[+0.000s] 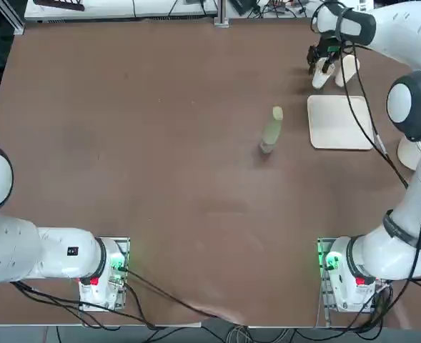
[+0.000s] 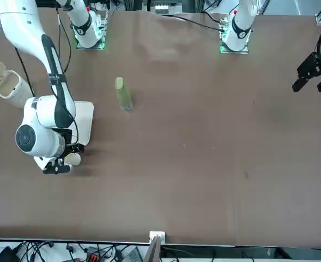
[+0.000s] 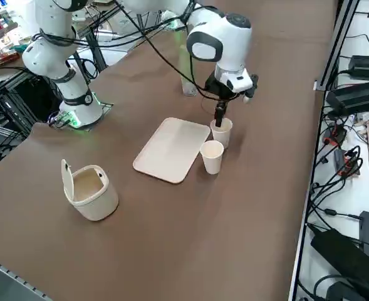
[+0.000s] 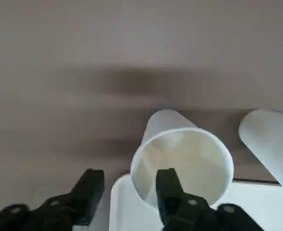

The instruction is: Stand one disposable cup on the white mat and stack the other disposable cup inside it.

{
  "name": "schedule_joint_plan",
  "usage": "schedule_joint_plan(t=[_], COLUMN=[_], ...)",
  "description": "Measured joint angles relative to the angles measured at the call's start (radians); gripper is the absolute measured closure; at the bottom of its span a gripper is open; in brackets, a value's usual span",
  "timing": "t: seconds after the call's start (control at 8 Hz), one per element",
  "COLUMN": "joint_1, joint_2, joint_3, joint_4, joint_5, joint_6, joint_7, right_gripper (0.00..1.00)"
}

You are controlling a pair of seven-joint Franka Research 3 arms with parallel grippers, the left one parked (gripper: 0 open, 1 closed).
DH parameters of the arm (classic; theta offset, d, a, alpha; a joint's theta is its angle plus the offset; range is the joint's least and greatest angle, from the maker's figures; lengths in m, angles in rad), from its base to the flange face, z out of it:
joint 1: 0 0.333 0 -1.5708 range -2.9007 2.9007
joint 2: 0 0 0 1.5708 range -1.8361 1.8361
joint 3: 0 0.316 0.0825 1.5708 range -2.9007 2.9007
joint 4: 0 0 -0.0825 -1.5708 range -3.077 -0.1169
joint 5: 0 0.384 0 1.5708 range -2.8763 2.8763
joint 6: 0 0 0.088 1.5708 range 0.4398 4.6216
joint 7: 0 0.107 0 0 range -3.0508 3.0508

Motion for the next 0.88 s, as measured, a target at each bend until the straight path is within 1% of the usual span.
schedule_joint_plan(t=[0.12, 0.38, 0.5, 0.62, 0.75, 0.88], joint_1=[-0.001, -0.002, -0.003, -0.002, -0.002, -0.003], joint_2=[0.009, 0.018, 0.015, 0.007, -0.009, -0.043], joint_3=[-0.003, -0.006, -0.008, -0.008, -0.009, -0.014], joint_4=[0.000, 0.000, 0.001, 0.000, 0.000, -0.002], joint_5=[0.000, 0.000, -0.004, -0.004, -0.004, -0.004], joint_6=[0.006, 0.007, 0.007, 0.003, -0.015, -0.058], joint_7=[0.000, 0.001, 0.002, 0.002, 0.003, 0.004], right_gripper=[0.37, 0.77, 0.95, 0.97, 0.97, 0.97])
